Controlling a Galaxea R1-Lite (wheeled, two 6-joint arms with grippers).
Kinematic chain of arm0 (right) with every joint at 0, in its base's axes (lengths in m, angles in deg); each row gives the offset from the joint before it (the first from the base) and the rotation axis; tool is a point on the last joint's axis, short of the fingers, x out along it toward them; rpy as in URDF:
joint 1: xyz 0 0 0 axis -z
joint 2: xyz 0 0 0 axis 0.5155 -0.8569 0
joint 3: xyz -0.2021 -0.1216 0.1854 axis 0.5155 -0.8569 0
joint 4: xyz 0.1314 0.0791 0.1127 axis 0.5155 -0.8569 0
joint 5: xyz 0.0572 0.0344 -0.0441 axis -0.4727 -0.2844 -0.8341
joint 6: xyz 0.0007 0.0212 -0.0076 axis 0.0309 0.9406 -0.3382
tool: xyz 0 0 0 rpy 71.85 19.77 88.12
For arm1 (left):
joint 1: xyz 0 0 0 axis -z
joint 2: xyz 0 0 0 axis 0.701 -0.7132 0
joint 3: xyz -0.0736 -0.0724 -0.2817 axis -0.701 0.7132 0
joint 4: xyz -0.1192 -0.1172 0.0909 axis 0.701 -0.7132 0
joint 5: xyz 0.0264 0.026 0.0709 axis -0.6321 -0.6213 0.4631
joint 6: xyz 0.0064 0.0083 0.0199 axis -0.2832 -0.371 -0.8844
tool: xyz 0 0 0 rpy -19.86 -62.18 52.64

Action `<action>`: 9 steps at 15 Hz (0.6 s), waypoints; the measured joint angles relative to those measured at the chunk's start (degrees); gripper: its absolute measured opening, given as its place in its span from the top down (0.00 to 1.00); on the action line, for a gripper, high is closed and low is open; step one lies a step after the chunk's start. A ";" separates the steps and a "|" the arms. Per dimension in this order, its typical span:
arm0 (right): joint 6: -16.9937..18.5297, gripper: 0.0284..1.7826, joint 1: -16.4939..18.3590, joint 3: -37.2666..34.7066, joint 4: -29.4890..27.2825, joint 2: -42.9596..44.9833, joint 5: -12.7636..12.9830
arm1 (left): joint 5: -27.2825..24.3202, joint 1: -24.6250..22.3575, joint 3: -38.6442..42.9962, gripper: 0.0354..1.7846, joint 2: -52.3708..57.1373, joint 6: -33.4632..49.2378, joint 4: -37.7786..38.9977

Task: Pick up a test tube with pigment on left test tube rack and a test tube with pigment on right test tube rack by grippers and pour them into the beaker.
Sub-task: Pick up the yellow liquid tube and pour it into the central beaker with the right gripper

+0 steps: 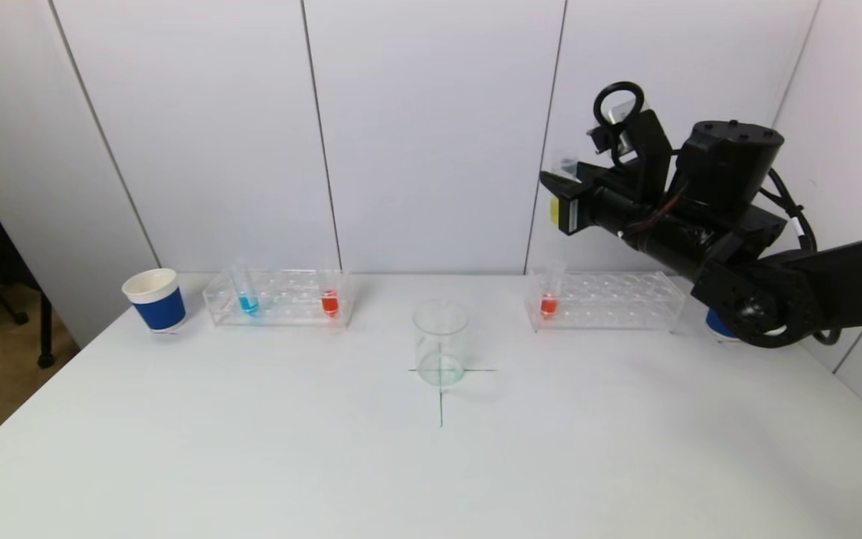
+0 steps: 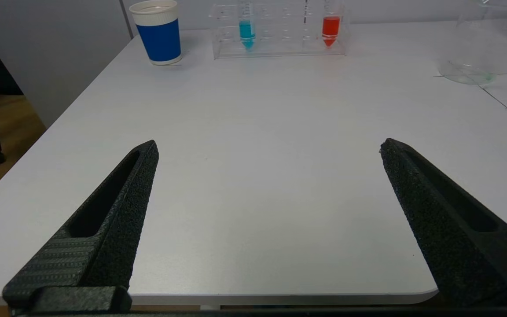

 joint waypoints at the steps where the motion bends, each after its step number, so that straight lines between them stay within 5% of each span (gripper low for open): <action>1: -0.89 0.73 -0.76 -0.01 0.05 -0.41 -0.55 | -0.02 0.00 0.00 0.01 0.00 0.00 0.00; 9: -10.05 0.73 -3.04 -1.33 5.05 -4.50 -8.16 | 0.00 0.00 0.00 0.01 0.00 0.00 0.00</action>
